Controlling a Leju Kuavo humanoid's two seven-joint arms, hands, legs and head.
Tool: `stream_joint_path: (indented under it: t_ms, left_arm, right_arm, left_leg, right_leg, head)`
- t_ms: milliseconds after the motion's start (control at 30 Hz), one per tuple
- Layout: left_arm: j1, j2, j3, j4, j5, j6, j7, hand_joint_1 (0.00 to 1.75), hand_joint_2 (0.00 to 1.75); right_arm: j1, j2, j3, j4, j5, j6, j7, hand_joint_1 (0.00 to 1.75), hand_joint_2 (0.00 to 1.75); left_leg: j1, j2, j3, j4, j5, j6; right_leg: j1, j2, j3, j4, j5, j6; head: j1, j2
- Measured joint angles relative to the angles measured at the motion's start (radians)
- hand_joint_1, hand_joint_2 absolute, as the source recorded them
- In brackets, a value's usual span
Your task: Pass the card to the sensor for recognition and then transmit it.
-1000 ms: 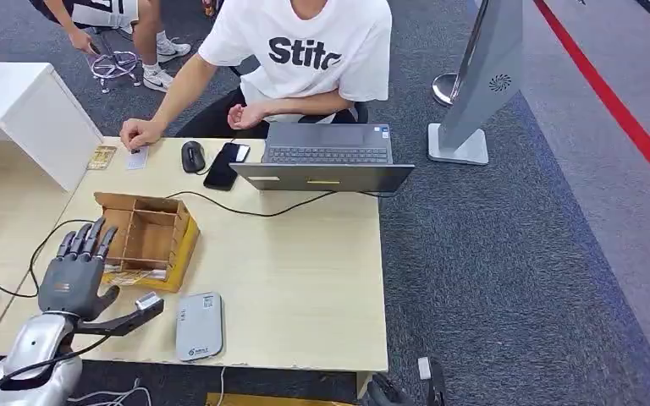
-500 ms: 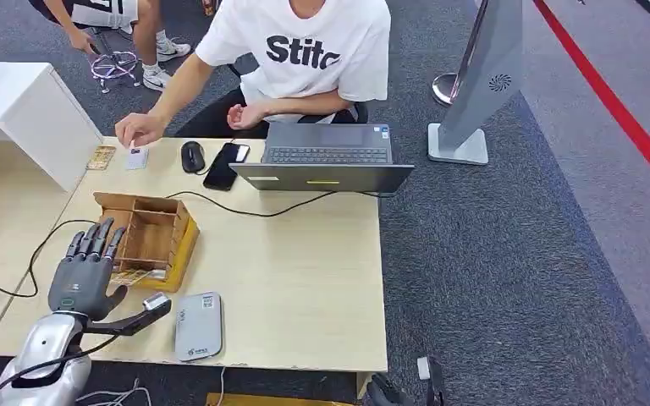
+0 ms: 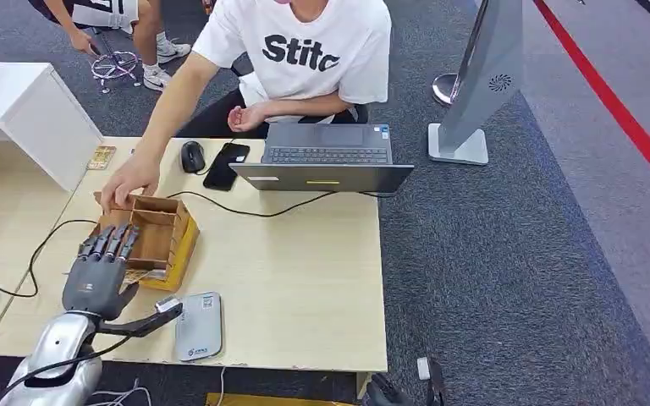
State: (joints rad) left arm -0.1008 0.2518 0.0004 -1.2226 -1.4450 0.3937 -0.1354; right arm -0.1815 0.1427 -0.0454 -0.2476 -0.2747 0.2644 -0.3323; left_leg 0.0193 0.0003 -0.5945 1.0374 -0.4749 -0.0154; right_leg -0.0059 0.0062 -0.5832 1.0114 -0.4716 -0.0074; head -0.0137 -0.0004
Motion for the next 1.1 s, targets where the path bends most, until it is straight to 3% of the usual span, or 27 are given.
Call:
stream_joint_path:
  t_ms: [867, 1100]
  left_arm:
    - [0.004, 0.010, -0.003, -0.094, 0.062, 0.005, 0.019, 1.75, 1.75]
    - [-0.052, 0.051, 0.007, -0.172, 0.108, -0.032, 0.020, 1.75, 1.75]
  right_arm:
    - [0.001, 0.000, -0.001, 0.000, 0.000, 0.000, -0.002, 0.00, 1.75]
    - [0.001, 0.000, -0.002, 0.000, 0.003, 0.000, -0.002, 0.00, 1.75]
  left_leg:
    - [0.000, 0.000, 0.000, 0.000, 0.000, 0.000]
    - [0.001, 0.000, 0.000, 0.000, 0.001, -0.001]
  right_leg:
    - [0.000, 0.000, 0.000, 0.000, 0.000, 0.000]
    - [0.001, 0.000, 0.000, 0.000, 0.001, -0.001]
  head:
    - [0.000, 0.000]
    - [0.000, 0.000]
